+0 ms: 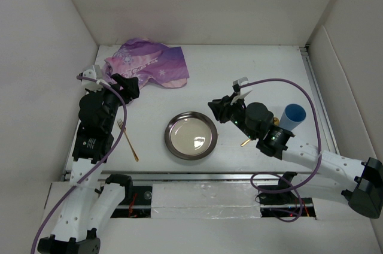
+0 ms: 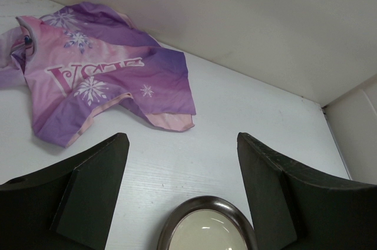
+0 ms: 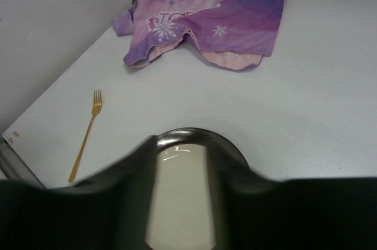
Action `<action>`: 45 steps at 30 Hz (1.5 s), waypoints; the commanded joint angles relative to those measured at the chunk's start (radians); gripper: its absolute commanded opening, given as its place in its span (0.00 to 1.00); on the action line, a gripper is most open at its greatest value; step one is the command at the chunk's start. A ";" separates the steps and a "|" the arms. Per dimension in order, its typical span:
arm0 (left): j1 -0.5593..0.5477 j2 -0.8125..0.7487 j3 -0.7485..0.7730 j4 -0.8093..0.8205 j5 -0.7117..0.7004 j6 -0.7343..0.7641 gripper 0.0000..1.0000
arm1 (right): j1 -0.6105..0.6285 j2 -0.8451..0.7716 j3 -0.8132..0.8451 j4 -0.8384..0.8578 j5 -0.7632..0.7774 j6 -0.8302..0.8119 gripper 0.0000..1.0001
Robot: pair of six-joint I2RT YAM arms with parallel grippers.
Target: Set the dinner table for one person
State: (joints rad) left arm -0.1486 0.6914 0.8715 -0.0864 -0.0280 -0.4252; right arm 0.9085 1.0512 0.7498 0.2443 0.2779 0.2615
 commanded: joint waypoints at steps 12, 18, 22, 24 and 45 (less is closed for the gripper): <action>0.083 0.402 0.115 0.066 -0.218 -0.107 0.11 | 0.001 -0.014 -0.003 0.058 -0.005 0.016 0.00; 0.256 0.696 0.214 0.063 -0.054 -0.175 0.48 | 0.001 0.001 0.002 0.029 0.015 0.025 0.00; 0.285 0.886 0.280 0.022 -0.061 -0.172 0.46 | -0.008 0.001 -0.004 0.026 0.044 0.031 0.21; 0.285 0.945 0.334 -0.028 -0.090 -0.172 0.44 | -0.008 0.000 -0.004 0.023 0.038 0.033 0.34; 0.184 1.201 0.274 0.053 0.097 -0.271 0.04 | -0.017 0.041 0.020 -0.007 0.041 0.027 0.49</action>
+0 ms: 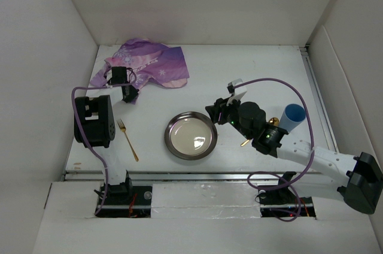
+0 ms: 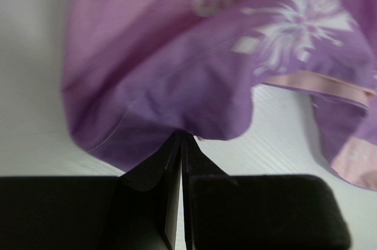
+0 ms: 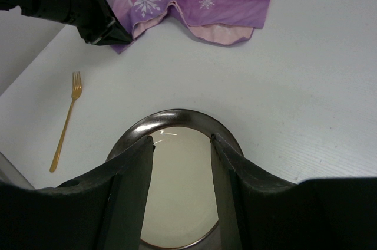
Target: Set the dinner table for one person
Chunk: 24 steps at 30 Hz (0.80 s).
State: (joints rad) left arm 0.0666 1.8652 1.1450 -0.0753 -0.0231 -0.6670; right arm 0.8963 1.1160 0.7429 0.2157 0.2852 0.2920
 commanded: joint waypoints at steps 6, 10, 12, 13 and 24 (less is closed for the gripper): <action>-0.050 0.057 -0.010 0.063 0.118 -0.046 0.00 | -0.016 -0.047 0.024 0.014 0.042 -0.004 0.50; -0.050 -0.099 -0.043 0.060 0.034 -0.022 0.11 | -0.025 -0.044 0.018 0.031 0.017 -0.008 0.50; -0.059 -0.185 -0.091 0.069 -0.040 -0.031 0.27 | -0.025 -0.041 0.027 0.013 -0.004 -0.002 0.50; -0.059 -0.252 -0.102 0.094 -0.060 -0.042 0.40 | -0.025 -0.041 0.029 0.017 -0.004 -0.005 0.50; 0.073 -0.173 -0.071 0.009 -0.146 -0.062 0.42 | -0.025 -0.062 0.019 0.016 -0.021 -0.011 0.50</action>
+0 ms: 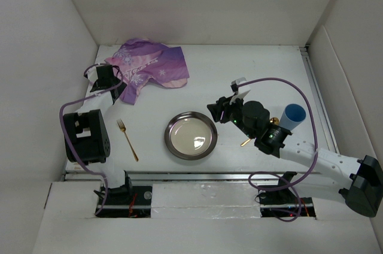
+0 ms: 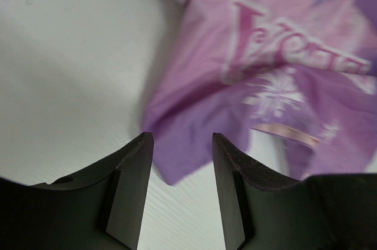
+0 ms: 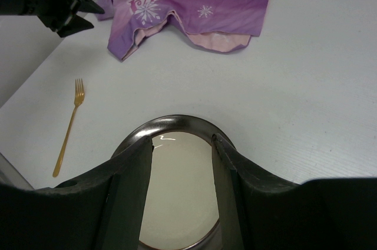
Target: Set the dinner table for one person
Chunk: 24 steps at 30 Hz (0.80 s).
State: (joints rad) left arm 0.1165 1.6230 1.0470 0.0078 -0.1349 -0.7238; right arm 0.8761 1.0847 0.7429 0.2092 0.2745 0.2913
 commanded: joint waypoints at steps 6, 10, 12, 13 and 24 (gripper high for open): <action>0.069 0.167 0.076 -0.088 0.033 0.030 0.42 | -0.005 -0.037 0.016 0.024 -0.015 -0.012 0.51; 0.060 0.218 0.096 -0.069 0.095 0.037 0.38 | -0.005 -0.022 0.019 0.030 -0.012 -0.009 0.50; 0.031 0.233 0.113 -0.071 0.106 0.044 0.26 | -0.005 -0.011 0.026 0.021 -0.027 -0.009 0.50; 0.022 0.245 0.116 -0.068 0.112 0.046 0.22 | -0.005 -0.009 0.026 0.021 -0.026 -0.009 0.51; -0.211 0.276 0.153 0.047 0.303 -0.023 0.00 | -0.057 0.030 0.047 -0.019 0.046 0.003 0.06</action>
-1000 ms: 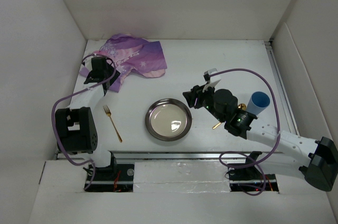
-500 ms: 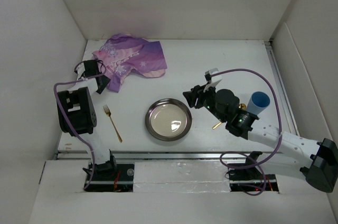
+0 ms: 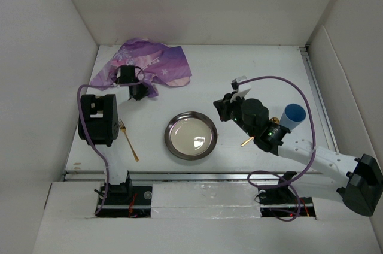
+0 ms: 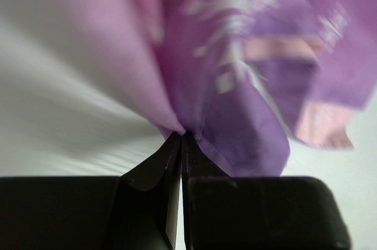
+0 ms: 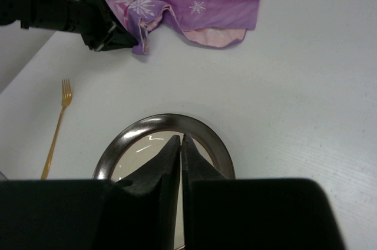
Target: Set the dinner table for one person
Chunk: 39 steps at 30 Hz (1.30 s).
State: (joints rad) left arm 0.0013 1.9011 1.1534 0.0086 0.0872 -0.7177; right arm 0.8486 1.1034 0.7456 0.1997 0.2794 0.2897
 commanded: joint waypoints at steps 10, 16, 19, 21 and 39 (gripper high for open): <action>-0.408 0.176 0.314 0.091 0.149 -0.115 0.00 | -0.135 0.032 0.035 -0.025 0.012 0.040 0.01; -0.503 0.274 0.577 -0.034 0.125 -0.022 0.13 | -0.226 0.095 0.047 -0.017 -0.014 0.112 0.43; -0.503 0.159 0.420 0.076 0.074 -0.003 0.51 | -0.279 0.147 0.031 0.036 -0.060 0.169 0.58; -0.503 0.049 0.341 0.114 0.051 0.000 0.68 | -0.307 0.208 0.037 0.067 -0.094 0.209 0.60; -0.086 -0.735 -0.638 0.340 -0.202 -0.281 0.52 | -0.516 0.843 0.334 0.286 -0.415 0.420 0.59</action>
State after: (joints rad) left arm -0.1398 1.1942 0.5682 0.3058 -0.1726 -0.9264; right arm 0.3717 1.9072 1.0416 0.3687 -0.0280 0.6647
